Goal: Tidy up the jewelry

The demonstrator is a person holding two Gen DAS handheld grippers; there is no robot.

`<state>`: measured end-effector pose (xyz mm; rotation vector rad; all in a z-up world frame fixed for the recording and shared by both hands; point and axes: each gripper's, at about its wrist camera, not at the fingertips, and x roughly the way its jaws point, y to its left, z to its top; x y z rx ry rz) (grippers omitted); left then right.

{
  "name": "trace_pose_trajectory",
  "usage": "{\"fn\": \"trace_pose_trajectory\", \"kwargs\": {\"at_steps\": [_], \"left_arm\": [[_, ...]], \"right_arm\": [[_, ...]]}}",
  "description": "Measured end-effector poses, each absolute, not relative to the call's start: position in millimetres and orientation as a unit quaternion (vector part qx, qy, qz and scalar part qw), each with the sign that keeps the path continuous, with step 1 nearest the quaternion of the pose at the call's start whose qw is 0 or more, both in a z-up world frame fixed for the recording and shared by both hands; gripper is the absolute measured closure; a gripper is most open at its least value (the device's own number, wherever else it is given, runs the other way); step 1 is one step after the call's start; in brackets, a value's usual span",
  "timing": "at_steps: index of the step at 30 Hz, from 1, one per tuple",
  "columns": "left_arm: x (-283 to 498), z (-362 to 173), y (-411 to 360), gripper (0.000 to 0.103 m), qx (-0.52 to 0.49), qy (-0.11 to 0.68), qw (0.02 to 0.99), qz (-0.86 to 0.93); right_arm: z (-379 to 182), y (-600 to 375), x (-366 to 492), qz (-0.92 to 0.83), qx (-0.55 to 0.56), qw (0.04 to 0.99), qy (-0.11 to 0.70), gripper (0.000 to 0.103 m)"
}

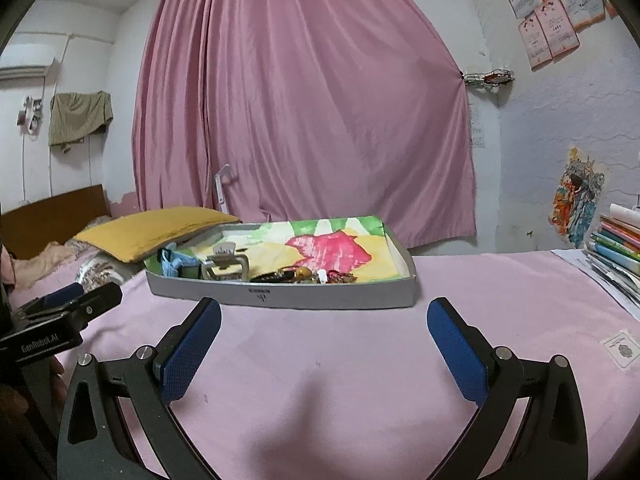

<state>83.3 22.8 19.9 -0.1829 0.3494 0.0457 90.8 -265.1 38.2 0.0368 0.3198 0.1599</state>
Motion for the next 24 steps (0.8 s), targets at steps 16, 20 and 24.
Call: {"fn": "trace_pose_trajectory", "kwargs": {"at_steps": [16, 20, 24], "left_arm": [[82.0, 11.3, 18.6, 0.001, -0.066, 0.175, 0.982, 0.026], [82.1, 12.2, 17.2, 0.001, -0.06, 0.174, 0.983, 0.024], [81.2, 12.3, 18.3, 0.001, -0.063, 0.173, 0.983, 0.023]], "right_arm": [[29.6, -267.4, 89.1, 0.078, 0.023, 0.983, 0.164, 0.002], [28.9, -266.4, 88.9, 0.078, 0.02, 0.983, 0.165, 0.002], [29.3, -266.1, 89.0, 0.079, 0.022, 0.983, 0.167, 0.002]]}}
